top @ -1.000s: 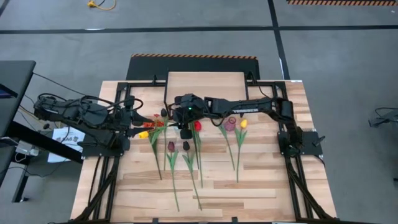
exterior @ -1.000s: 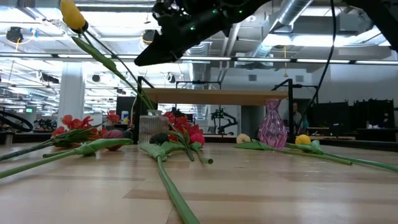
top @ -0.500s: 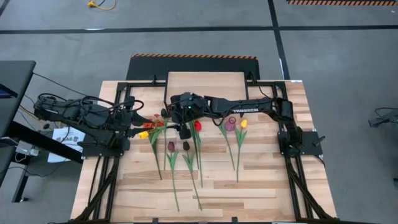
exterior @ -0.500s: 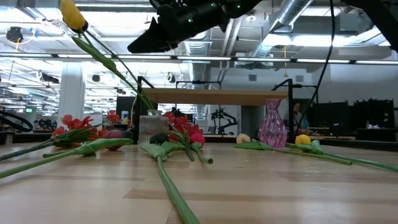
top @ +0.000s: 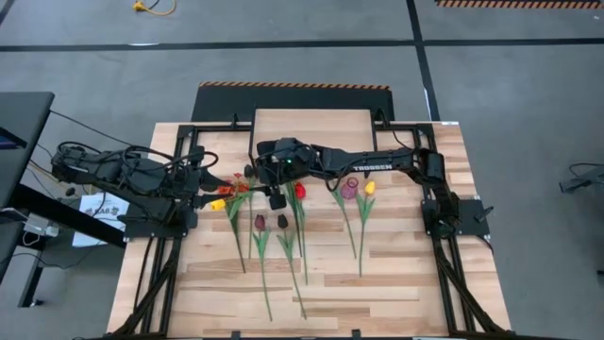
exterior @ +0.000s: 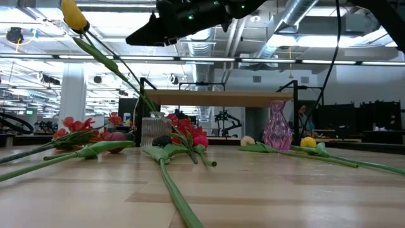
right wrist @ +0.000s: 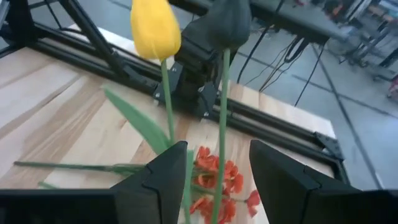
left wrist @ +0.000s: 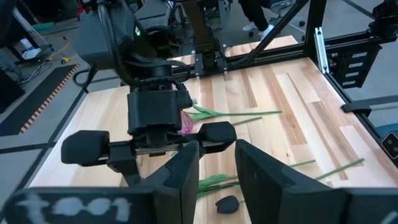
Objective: Pick and place flowers into a vace then onto a shelf
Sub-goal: Put the dark red flower into the transparent vase
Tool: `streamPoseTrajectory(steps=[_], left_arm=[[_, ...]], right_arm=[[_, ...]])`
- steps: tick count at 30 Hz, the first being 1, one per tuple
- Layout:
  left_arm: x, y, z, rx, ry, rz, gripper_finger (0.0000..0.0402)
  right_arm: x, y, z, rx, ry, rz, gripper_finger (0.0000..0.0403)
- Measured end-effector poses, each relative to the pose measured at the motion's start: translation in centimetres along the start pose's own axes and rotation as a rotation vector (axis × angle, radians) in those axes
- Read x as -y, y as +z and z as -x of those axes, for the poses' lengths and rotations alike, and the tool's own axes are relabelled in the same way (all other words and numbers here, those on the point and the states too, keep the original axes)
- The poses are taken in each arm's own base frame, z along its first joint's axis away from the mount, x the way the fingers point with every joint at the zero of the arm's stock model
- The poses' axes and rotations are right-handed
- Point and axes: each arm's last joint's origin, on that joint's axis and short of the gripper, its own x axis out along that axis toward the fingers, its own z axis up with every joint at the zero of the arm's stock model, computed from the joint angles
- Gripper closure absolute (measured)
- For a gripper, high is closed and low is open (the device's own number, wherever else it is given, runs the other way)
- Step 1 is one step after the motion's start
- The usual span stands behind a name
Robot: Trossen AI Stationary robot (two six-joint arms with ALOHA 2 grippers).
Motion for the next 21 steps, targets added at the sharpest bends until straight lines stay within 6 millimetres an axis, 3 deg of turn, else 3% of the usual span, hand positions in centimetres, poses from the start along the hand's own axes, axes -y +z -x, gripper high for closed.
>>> streamPoseTrajectory(steps=[6,17,21], left_arm=[[-0.1,0.0,0.0,-0.001,0.027,-0.001,0.0305],[-0.1,0.0,0.0,-0.001,0.028,-0.004,0.0305],[-0.1,0.0,0.0,-0.001,0.028,-0.004,0.0305]], right_arm=[[0.2,0.1,0.1,-0.036,-0.056,-0.013,0.0231],[0.3,2.0,0.8,-0.074,-0.037,-0.032,0.0233],[0.2,1.6,0.7,-0.11,-0.034,-0.059,0.023]])
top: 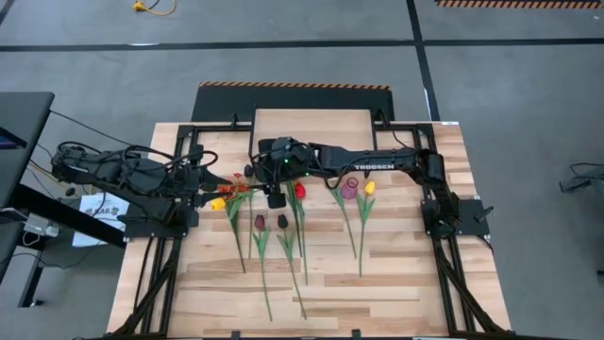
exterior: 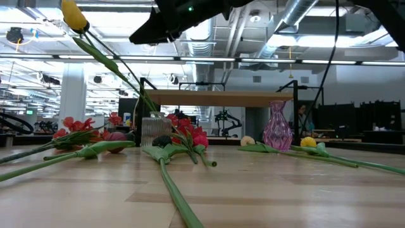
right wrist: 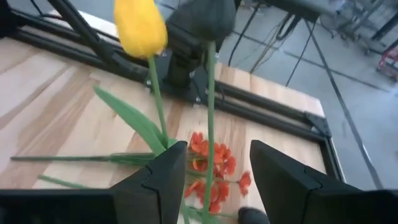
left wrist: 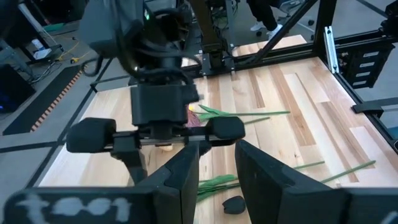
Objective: Pick and place flowers into a vace then onto a shelf
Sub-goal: Put the dark red flower into the transparent vase
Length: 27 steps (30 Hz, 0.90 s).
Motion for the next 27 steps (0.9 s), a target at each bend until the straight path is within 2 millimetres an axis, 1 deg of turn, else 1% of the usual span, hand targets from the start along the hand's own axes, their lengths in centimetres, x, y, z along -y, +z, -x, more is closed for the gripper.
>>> streamPoseTrajectory(steps=[3,8,15,20,23,27], left_arm=[[0.0,0.0,0.0,0.0,0.0,0.0,0.0305],[0.0,0.0,0.0,0.0,0.0,-0.001,0.0305],[0.0,0.0,0.0,0.0,0.001,-0.001,0.0305],[0.0,0.0,0.0,0.003,0.001,0.001,0.0305],[0.0,0.2,0.1,0.023,0.001,0.01,0.0305],[-0.3,0.9,0.5,0.058,0.002,0.026,0.0305]], right_arm=[[0.1,0.1,0.0,0.006,-0.003,-0.027,0.0228],[0.1,-0.3,0.0,-0.034,-0.001,-0.036,0.0227],[0.0,0.0,0.0,-0.014,-0.018,-0.032,0.0227],[-0.8,0.1,0.1,-0.071,-0.074,-0.001,0.0227],[-1.5,1.1,1.6,-0.104,-0.076,-0.007,0.0227],[-2.3,3.0,5.3,-0.157,-0.083,-0.068,0.0231]])
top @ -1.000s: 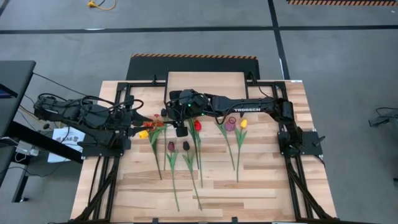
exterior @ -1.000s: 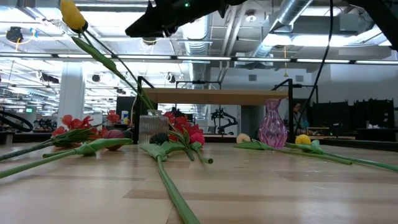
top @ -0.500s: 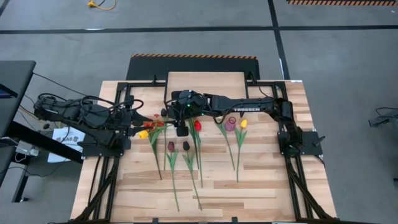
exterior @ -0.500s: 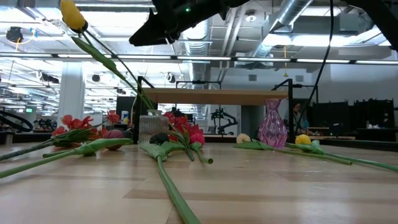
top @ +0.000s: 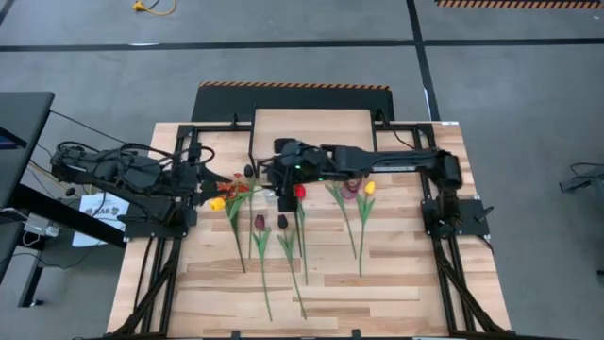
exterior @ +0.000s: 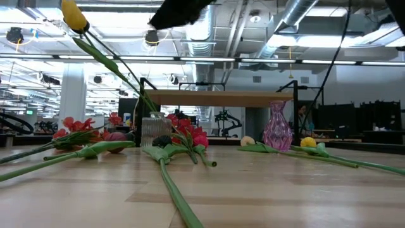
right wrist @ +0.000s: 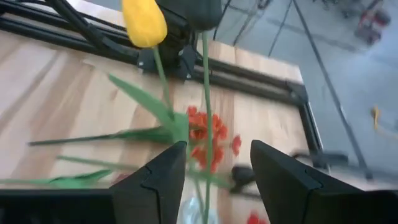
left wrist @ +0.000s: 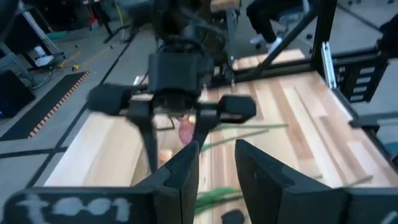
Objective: Pick and place flowers into a vace then onto a shelf
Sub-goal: Put the dark red flower into the transparent vase
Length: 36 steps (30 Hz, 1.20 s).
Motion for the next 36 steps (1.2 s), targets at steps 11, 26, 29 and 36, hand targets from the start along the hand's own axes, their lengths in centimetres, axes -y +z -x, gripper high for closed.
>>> streamPoseTrajectory(steps=[11,26,29,36], left_arm=[[-0.2,1.4,1.9,0.077,-0.047,0.132,0.0305],[6.6,-2.3,1.8,0.118,0.086,0.297,0.0305],[8.2,-2.6,2.4,0.14,0.089,0.328,0.0305],[12.1,-3.4,3.1,0.131,-0.013,0.375,0.0305]], right_arm=[[-4.2,0.5,11.1,-0.213,0.137,-0.229,0.0272],[-12.4,-7.8,16.3,-0.225,-0.147,-0.374,0.0294],[-13.6,-9.7,16.2,-0.19,-0.174,-0.388,0.0294],[-15.7,-13.1,14.8,-0.126,-0.198,-0.419,0.0294]])
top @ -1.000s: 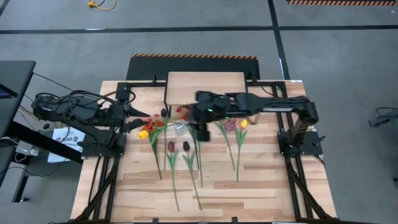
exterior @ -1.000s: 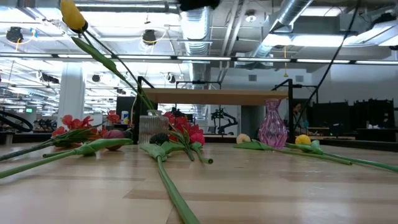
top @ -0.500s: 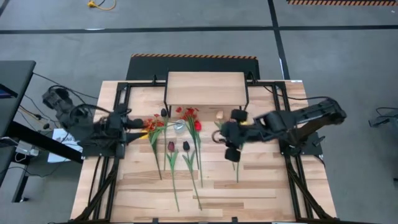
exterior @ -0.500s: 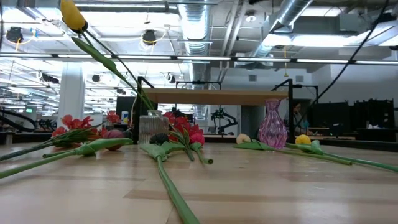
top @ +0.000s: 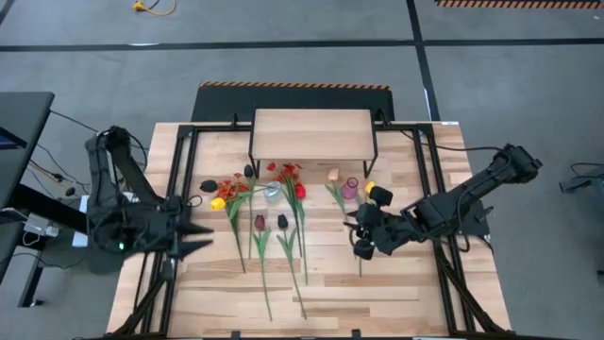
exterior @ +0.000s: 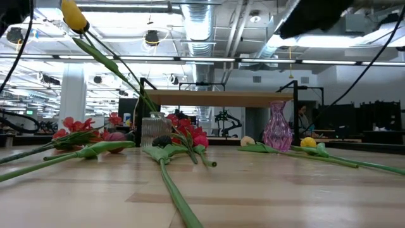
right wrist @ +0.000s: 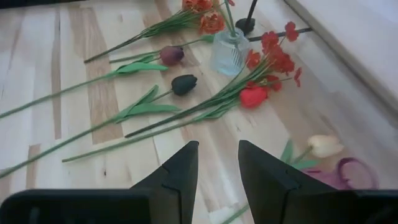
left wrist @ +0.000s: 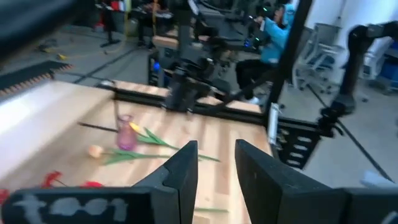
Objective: Pick and place flowers into a vace then onto a shelf
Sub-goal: Put the dark red flower into the transparent vase
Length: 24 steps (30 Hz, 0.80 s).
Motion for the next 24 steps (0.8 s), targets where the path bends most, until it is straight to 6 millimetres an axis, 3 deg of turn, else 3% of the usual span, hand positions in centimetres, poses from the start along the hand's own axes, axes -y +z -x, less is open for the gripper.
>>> streamPoseTrajectory(steps=[12,24], left_arm=[[4.4,-3.3,-0.7,-0.004,-0.007,-0.013,0.0305],[5.1,-3.5,-0.9,0.006,-0.015,-0.062,0.0305]], right_arm=[[-0.3,-3.4,-2.1,0.13,-0.045,-0.26,0.0294],[-0.8,-5.2,-3.9,0.18,0.004,-0.32,0.0295]])
